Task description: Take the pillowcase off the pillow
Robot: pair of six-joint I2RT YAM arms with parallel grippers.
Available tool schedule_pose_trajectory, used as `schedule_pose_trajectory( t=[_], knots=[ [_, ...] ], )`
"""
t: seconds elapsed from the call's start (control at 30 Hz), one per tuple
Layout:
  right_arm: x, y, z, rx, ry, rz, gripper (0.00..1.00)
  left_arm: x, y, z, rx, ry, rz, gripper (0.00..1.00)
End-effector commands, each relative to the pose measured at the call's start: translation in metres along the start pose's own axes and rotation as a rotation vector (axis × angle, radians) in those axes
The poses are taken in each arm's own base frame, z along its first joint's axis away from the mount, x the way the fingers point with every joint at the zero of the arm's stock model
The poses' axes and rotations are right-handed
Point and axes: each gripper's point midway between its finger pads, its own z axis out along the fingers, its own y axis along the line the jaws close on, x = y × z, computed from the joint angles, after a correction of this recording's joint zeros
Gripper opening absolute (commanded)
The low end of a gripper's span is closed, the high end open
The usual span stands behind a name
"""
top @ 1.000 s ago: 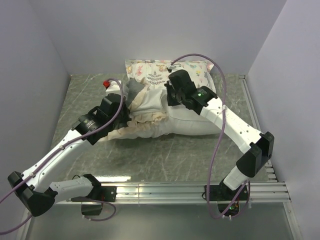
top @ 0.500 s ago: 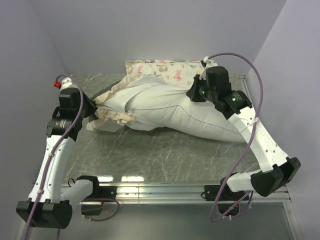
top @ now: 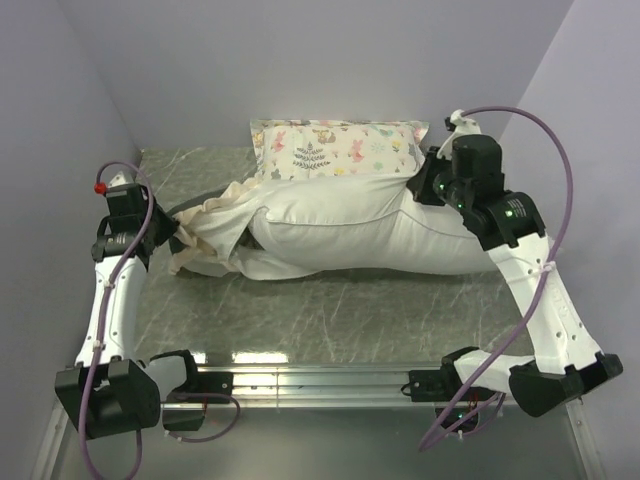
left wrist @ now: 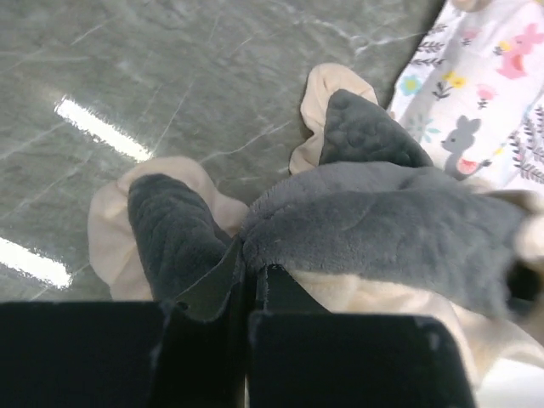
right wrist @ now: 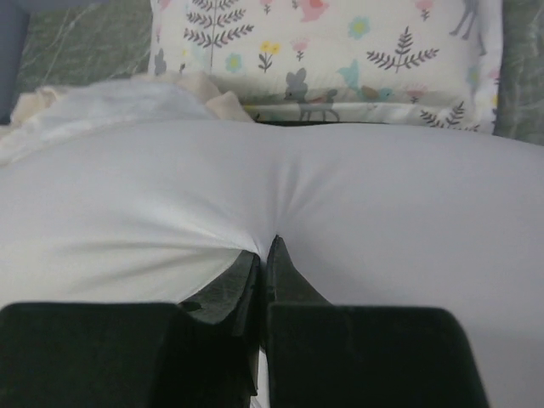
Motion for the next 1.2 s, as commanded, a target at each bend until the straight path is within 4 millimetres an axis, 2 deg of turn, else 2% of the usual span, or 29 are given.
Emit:
schedule_pose_trajectory(
  t=[0.0, 0.17, 0.27, 0.3, 0.37, 0.4, 0.43, 0.5, 0.6, 0.7, 0.73, 0.8, 0.9, 1.03, 1.1, 1.17],
  knots=[
    [-0.095, 0.019, -0.063, -0.081, -0.364, 0.032, 0.0, -0.011, -0.005, 0.006, 0.024, -0.046, -0.031, 0.01],
    [-0.108, 0.035, -0.075, -0.162, -0.411, 0.03, 0.0, 0.001, -0.006, 0.012, 0.052, -0.006, -0.041, 0.01],
    [-0.125, 0.047, -0.087, -0.22, -0.462, 0.032, 0.0, 0.017, -0.003, 0.016, 0.07, 0.031, -0.057, 0.0],
    [-0.133, 0.053, -0.09, -0.243, -0.486, 0.037, 0.0, 0.03, 0.001, 0.019, 0.069, 0.061, -0.062, 0.01],
    [-0.149, 0.063, -0.1, -0.282, -0.528, 0.043, 0.0, 0.039, 0.001, 0.022, 0.089, 0.077, -0.075, 0.01],
    [-0.154, 0.068, -0.096, -0.302, -0.528, 0.045, 0.0, 0.049, 0.004, 0.023, 0.089, 0.098, -0.078, 0.0],
    [-0.163, 0.071, -0.101, -0.313, -0.548, 0.047, 0.0, 0.053, 0.006, 0.024, 0.088, 0.104, -0.085, 0.01],
    [-0.17, 0.076, -0.095, -0.327, -0.563, 0.055, 0.0, 0.063, 0.01, 0.026, 0.092, 0.114, -0.099, 0.03],
    [-0.175, 0.079, -0.094, -0.346, -0.586, 0.066, 0.0, 0.078, 0.02, 0.031, 0.07, 0.138, -0.121, 0.01],
    [-0.172, 0.084, -0.09, -0.383, -0.589, 0.073, 0.0, 0.09, 0.029, 0.037, 0.053, 0.154, -0.133, 0.01],
    [-0.165, 0.084, -0.083, -0.39, -0.571, 0.076, 0.0, 0.093, 0.031, 0.038, 0.043, 0.156, -0.143, 0.01],
    [-0.165, 0.088, -0.086, -0.415, -0.584, 0.074, 0.0, 0.097, 0.035, 0.04, 0.034, 0.162, -0.147, 0.0],
    [-0.164, 0.085, -0.086, -0.409, -0.589, 0.074, 0.0, 0.1, 0.039, 0.039, 0.021, 0.157, -0.161, 0.01],
    [-0.169, 0.098, -0.095, -0.466, -0.595, 0.04, 0.0, 0.098, 0.038, 0.036, 0.03, 0.149, -0.158, 0.0],
    [-0.165, 0.109, -0.09, -0.529, -0.571, 0.012, 0.0, 0.095, 0.033, 0.033, 0.052, 0.144, -0.157, 0.01],
    [-0.152, 0.118, -0.071, -0.556, -0.53, -0.012, 0.0, 0.092, 0.029, 0.028, 0.07, 0.137, -0.146, 0.0]
  ],
)
